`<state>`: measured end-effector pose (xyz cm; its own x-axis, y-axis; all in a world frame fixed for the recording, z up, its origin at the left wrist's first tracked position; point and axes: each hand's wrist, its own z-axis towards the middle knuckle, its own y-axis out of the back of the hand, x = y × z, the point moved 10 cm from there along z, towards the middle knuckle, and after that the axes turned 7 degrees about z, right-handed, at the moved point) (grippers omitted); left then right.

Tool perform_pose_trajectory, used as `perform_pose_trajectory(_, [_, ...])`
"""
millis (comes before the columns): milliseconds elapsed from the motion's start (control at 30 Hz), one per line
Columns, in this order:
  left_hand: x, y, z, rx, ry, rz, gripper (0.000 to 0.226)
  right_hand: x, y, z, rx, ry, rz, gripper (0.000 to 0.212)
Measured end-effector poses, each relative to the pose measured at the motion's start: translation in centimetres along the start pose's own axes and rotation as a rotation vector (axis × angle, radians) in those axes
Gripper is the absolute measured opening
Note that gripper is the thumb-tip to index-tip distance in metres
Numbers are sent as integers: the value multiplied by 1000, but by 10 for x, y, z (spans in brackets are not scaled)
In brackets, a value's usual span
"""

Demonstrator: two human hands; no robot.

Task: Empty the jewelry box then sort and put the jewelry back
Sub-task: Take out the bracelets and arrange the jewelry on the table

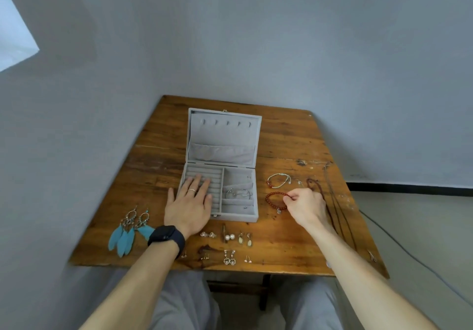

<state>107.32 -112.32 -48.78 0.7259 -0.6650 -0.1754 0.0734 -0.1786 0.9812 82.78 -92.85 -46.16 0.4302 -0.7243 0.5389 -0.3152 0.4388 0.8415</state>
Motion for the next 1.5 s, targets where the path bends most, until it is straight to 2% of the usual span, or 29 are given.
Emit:
perform_pose_trajectory(233, [0, 5, -1, -19, 0, 7, 53, -3, -3, -3, -10, 37, -44, 28])
perform_pose_trajectory(367, [-16, 33, 9, -119, -49, -72, 44, 4, -1, -12, -45, 58, -31, 38])
perform_pose_trajectory(467, [-35, 46, 25, -131, -116, -20, 35, 36, -4, -23, -42, 201, 69, 36])
perform_pose_trajectory(567, [-46, 50, 38, -109, -95, 84, 24, 71, -11, -31, 5, 361, 140, 33])
perform_pose_trajectory(700, [-56, 47, 48, -87, -66, 200, 18, 93, -28, -30, 71, 462, 59, 28])
perform_pose_trajectory(833, [-56, 47, 48, -136, -70, 194, 19, 105, -48, -26, 133, 506, -21, 28])
perform_pose_trajectory(1067, [-66, 48, 49, -160, -67, 285, 17, 115, -54, -19, 107, 514, -113, 28])
perform_pose_trajectory(1200, [-63, 50, 51, -163, -37, 305, 17, 135, -60, -24, 139, 629, -108, 22])
perform_pose_trajectory(1500, [-56, 49, 54, -140, 49, 194, 13, 156, -76, -28, 141, 886, -338, 25])
